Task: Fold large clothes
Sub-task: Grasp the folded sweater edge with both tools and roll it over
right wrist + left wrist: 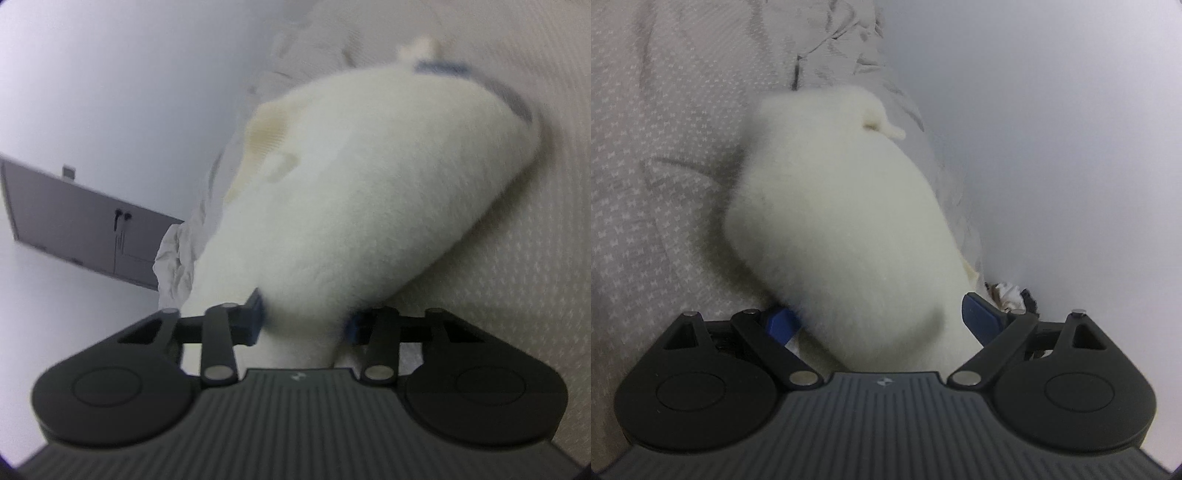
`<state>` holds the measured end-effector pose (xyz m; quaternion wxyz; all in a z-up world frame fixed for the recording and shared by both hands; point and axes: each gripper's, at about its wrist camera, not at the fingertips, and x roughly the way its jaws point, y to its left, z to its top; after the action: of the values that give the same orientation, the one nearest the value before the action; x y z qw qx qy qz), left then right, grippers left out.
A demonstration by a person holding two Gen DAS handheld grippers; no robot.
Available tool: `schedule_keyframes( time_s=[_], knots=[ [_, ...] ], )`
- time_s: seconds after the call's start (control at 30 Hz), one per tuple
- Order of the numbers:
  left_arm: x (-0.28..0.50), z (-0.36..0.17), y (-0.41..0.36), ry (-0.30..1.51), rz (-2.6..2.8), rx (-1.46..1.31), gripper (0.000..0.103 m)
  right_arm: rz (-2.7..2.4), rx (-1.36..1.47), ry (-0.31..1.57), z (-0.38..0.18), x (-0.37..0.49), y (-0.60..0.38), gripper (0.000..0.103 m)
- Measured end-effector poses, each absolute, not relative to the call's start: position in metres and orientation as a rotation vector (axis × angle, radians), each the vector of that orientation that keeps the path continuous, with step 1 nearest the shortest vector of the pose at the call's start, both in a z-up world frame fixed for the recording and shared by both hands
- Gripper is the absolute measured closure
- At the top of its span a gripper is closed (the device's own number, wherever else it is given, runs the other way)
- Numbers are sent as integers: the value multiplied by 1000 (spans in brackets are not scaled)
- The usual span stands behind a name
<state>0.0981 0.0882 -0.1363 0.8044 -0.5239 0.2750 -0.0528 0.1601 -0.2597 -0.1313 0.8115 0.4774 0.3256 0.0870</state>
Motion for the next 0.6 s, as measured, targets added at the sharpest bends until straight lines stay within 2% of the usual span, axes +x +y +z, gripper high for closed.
schedule_keyframes(
  time_s=[0.2, 0.37, 0.43, 0.53, 0.6],
  knots=[
    [94, -138, 97, 583, -96, -1175, 14, 243, 918, 613, -102, 165, -257, 64],
    [97, -143, 102, 566, -77, -1231, 15, 213, 1036, 683, -123, 174, -267, 59],
    [101, -145, 103, 564, -46, -1226, 28, 206, 1116, 705, -137, 176, -272, 53],
    [106, -145, 103, 579, -5, -1181, 45, 201, 1134, 722, -146, 177, -273, 52],
    [107, -141, 102, 573, 5, -1146, 52, 199, 1121, 712, -147, 176, -273, 54]
  ],
)
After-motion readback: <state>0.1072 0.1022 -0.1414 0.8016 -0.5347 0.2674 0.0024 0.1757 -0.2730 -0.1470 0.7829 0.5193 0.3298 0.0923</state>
